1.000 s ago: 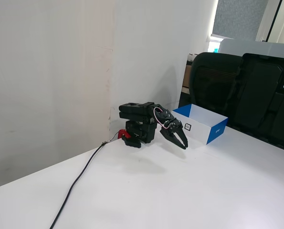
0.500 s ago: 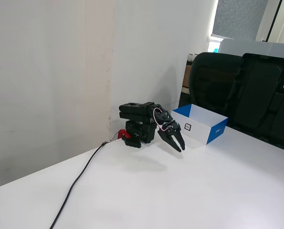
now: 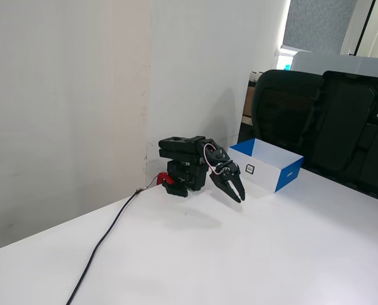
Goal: Grasp the gray block and put it in the box.
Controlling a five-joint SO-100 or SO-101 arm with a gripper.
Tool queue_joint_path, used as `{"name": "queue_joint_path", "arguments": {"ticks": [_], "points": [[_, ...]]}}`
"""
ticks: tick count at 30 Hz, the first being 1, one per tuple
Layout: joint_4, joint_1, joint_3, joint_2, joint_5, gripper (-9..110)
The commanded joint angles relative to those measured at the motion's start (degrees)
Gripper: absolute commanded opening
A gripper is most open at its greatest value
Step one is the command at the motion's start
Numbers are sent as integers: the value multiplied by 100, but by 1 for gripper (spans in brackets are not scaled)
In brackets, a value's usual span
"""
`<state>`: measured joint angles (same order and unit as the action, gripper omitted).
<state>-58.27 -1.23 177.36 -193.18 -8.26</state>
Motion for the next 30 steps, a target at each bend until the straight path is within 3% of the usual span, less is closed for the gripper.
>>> {"name": "queue_joint_path", "arguments": {"ticks": [1,30], "points": [[-26,-18,360,-123,0,2],[-35,-18,360,-123,0,0]]}}
